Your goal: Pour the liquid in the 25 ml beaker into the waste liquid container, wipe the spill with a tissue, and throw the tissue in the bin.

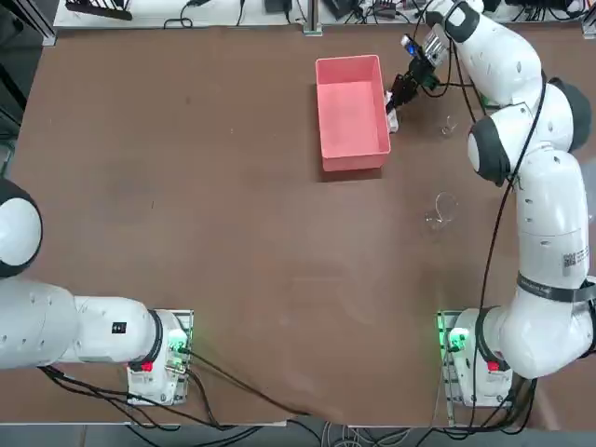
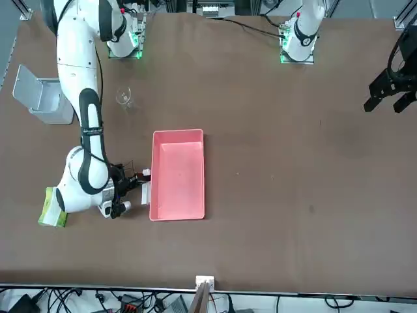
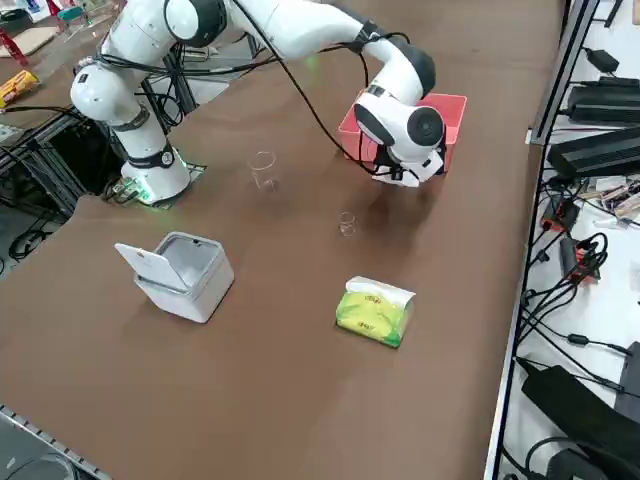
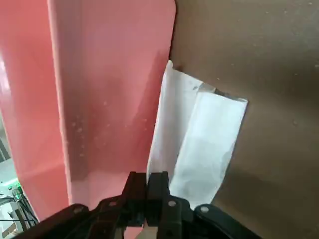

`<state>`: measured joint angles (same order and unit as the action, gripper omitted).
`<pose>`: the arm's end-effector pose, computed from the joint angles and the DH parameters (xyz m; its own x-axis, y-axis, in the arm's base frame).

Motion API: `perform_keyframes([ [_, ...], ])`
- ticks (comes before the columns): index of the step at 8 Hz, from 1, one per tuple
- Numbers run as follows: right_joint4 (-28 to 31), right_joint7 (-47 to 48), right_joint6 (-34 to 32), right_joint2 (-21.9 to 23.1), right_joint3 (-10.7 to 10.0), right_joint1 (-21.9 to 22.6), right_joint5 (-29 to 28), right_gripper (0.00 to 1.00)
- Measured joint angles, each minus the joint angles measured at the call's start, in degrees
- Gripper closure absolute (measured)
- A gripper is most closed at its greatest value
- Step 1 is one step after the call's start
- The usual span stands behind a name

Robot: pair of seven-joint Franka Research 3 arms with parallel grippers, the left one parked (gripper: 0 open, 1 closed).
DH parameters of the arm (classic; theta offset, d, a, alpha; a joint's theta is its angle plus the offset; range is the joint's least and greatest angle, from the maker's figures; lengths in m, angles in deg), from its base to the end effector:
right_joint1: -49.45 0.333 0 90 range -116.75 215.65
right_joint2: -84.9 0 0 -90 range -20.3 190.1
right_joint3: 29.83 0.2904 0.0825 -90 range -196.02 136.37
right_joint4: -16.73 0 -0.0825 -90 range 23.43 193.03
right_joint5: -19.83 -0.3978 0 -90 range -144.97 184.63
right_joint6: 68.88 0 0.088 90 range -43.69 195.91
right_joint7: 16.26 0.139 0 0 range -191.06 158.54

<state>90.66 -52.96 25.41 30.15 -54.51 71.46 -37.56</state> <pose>0.6763 0.1320 0.1357 0.9240 0.3604 -0.1278 0.1900 -0.7227 -0.6645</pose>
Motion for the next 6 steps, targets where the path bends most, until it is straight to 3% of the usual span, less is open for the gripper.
perform_keyframes([
  [6, 0.03, -2.32, 0.21, -1.62, 0.0, -0.15, -2.12, 0.97],
])
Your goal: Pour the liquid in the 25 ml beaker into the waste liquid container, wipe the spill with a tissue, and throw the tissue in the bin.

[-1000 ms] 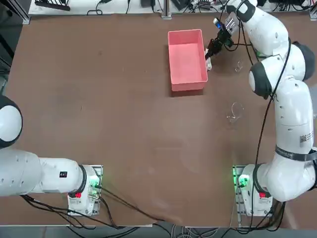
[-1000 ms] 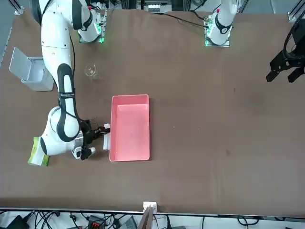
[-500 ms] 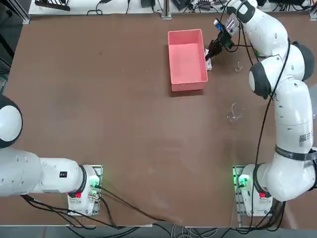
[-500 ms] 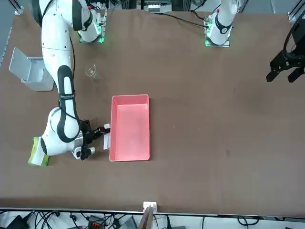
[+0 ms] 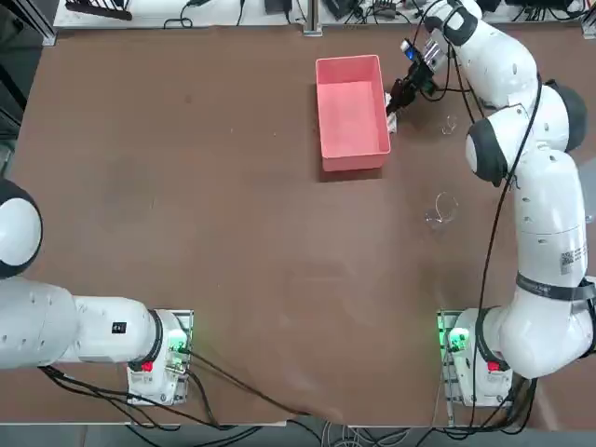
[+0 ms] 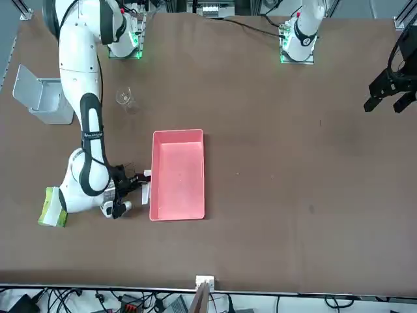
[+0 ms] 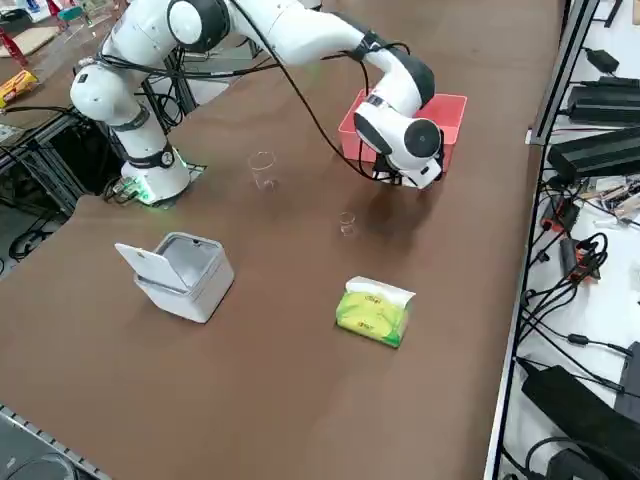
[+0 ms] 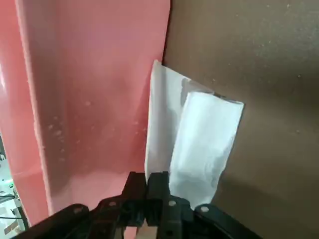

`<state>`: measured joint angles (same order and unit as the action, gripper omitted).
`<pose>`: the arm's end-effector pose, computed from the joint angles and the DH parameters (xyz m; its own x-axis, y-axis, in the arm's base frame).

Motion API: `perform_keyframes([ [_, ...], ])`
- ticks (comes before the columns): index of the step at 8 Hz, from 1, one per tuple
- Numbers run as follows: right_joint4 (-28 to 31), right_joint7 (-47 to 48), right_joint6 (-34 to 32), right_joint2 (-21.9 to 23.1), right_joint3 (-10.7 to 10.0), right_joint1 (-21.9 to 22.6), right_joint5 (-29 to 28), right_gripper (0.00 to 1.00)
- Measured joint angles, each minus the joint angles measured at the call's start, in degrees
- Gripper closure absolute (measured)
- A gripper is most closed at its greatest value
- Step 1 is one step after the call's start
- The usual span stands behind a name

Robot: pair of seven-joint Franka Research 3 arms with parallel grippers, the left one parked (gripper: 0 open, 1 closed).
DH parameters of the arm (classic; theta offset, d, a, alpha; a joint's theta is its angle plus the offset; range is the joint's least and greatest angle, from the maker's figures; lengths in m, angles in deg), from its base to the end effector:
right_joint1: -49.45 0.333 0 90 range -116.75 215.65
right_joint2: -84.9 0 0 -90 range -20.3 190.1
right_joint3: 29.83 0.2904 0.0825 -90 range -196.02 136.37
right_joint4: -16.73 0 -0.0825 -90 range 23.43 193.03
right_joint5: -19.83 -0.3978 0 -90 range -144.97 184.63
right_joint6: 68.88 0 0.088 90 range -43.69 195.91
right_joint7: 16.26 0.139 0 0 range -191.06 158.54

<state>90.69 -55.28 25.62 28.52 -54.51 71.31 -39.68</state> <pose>0.6737 0.1315 0.1185 0.9230 0.3680 -0.1125 0.1957 -0.7006 -0.6862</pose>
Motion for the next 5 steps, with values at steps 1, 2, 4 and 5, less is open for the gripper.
perform_keyframes([
  [1, 0.0, -0.01, 0.03, -0.04, 0.0, 0.0, 0.0, 0.97],
  [2, 0.0, -0.01, 0.09, -0.09, 0.0, 0.0, 0.0, 0.96],
  [4, 0.0, -0.46, 0.52, -0.32, 0.0, 0.0, -0.06, 0.95],
  [5, 0.0, -0.85, 0.62, -0.4, 0.0, 0.0, -0.16, 0.95],
])
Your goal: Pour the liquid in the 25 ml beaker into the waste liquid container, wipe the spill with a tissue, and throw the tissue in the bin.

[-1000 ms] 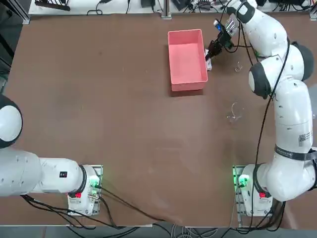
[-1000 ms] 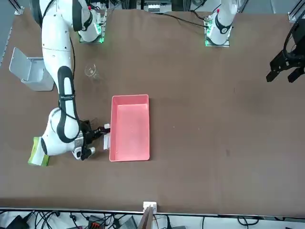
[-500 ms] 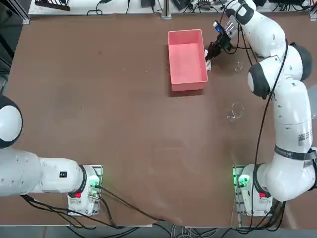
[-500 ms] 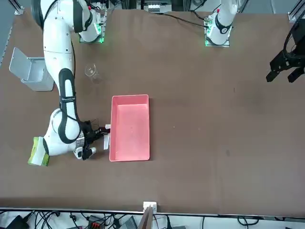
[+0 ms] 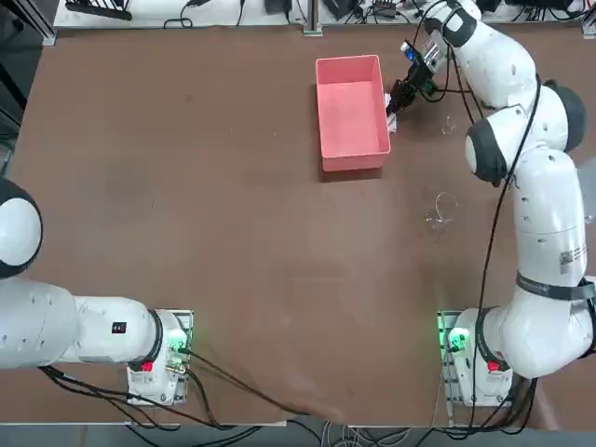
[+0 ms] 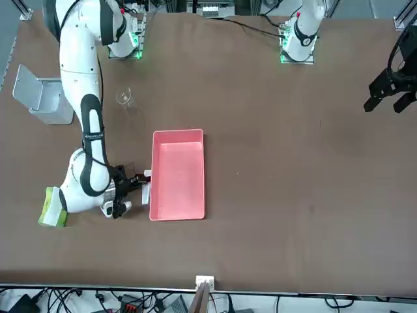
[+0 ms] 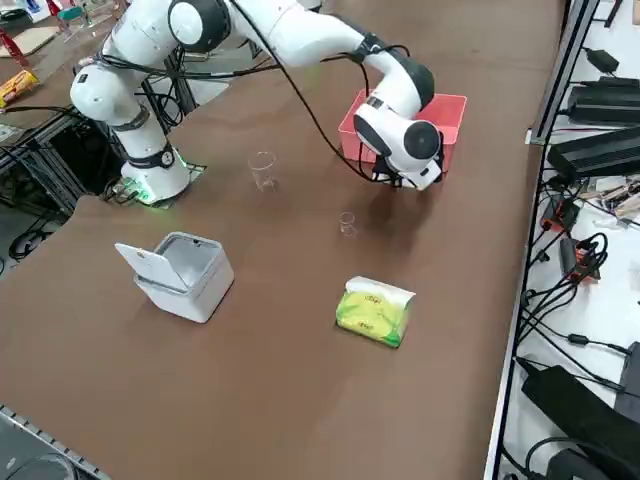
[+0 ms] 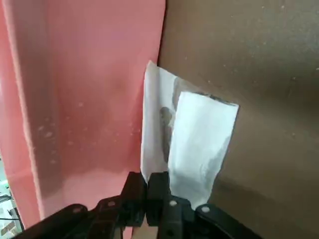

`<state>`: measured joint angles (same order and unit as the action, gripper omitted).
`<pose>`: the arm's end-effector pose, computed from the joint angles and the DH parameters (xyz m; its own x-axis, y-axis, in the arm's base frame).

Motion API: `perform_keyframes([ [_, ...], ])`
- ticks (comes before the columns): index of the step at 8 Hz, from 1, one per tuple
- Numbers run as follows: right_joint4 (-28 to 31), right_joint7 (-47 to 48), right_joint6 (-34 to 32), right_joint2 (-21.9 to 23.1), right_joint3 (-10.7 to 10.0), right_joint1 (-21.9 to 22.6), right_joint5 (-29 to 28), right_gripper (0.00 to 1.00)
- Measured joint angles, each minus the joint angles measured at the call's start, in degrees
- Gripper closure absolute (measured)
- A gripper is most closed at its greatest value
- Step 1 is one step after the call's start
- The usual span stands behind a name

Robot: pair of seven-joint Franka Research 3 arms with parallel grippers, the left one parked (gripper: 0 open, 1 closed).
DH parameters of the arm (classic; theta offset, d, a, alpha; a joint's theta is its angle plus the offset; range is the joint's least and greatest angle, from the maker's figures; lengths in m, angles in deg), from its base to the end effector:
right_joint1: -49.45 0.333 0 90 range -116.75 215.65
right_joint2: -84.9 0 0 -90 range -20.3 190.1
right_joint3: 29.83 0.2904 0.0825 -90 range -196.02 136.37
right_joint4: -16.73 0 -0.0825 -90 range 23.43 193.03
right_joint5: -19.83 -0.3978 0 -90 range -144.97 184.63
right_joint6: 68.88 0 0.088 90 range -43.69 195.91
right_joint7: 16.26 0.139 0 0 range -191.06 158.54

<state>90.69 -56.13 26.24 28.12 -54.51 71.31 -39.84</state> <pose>0.6740 0.1304 0.1139 0.9227 0.3718 -0.1022 0.2063 -0.6999 -0.6838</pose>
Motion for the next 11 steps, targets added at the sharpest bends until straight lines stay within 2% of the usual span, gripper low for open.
perform_keyframes([
  [11, -0.04, -1.73, 0.96, -0.56, 0.0, 0.0, -0.28, 0.98],
])
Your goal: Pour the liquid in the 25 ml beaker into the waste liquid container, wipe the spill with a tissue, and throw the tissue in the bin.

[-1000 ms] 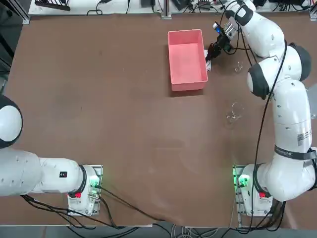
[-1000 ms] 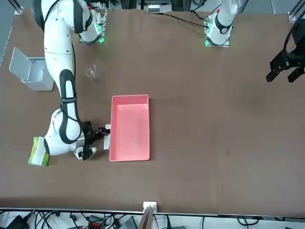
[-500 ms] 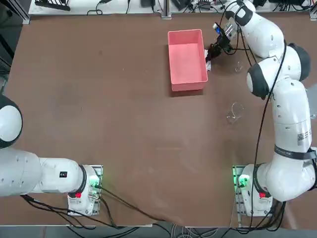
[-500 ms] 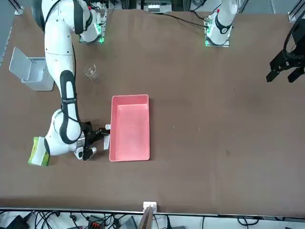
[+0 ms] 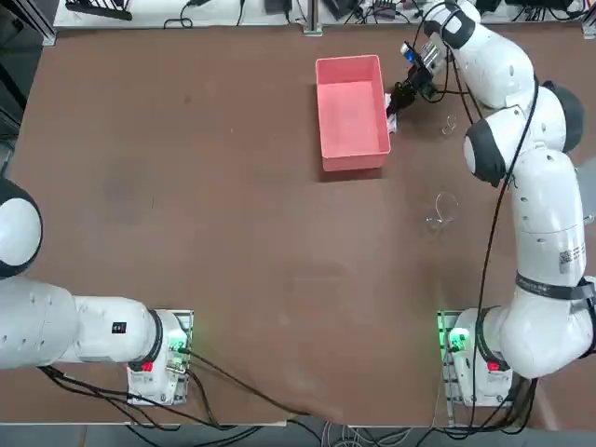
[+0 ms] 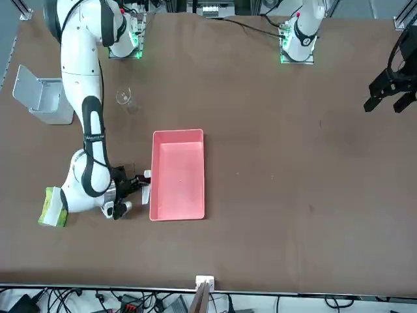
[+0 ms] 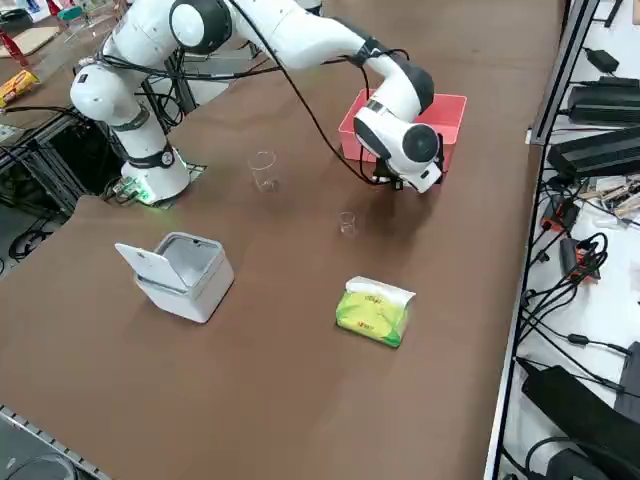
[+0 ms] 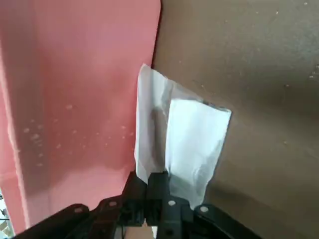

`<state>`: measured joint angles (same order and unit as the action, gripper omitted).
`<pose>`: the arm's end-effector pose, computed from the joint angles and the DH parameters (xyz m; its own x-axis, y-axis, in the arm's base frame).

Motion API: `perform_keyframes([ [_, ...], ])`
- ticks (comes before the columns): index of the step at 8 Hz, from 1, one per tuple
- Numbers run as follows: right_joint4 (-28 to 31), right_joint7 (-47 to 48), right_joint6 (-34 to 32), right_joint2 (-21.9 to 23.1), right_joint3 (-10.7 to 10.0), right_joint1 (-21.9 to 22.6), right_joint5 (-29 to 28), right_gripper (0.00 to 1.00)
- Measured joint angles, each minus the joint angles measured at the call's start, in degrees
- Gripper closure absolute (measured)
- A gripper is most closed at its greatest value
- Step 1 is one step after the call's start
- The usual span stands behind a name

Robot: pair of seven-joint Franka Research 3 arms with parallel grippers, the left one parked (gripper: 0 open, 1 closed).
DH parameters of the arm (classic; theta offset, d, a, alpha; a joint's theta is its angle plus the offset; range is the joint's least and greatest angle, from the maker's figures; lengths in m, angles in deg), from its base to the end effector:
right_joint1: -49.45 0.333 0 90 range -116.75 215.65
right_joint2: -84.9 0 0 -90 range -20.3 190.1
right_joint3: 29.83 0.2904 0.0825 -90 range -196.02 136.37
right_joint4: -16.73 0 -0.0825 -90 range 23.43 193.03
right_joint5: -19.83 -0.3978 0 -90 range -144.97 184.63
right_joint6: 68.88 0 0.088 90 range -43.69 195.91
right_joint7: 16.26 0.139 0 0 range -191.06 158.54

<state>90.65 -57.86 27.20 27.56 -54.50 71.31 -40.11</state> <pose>0.6748 0.1290 0.1077 0.9203 0.3829 -0.0795 0.2305 -0.6954 -0.6807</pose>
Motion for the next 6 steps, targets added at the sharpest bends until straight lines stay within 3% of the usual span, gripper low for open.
perform_keyframes([
  [6, -0.49, -0.01, 0.01, 0.09, -0.03, -0.01, -0.84, 0.98],
])
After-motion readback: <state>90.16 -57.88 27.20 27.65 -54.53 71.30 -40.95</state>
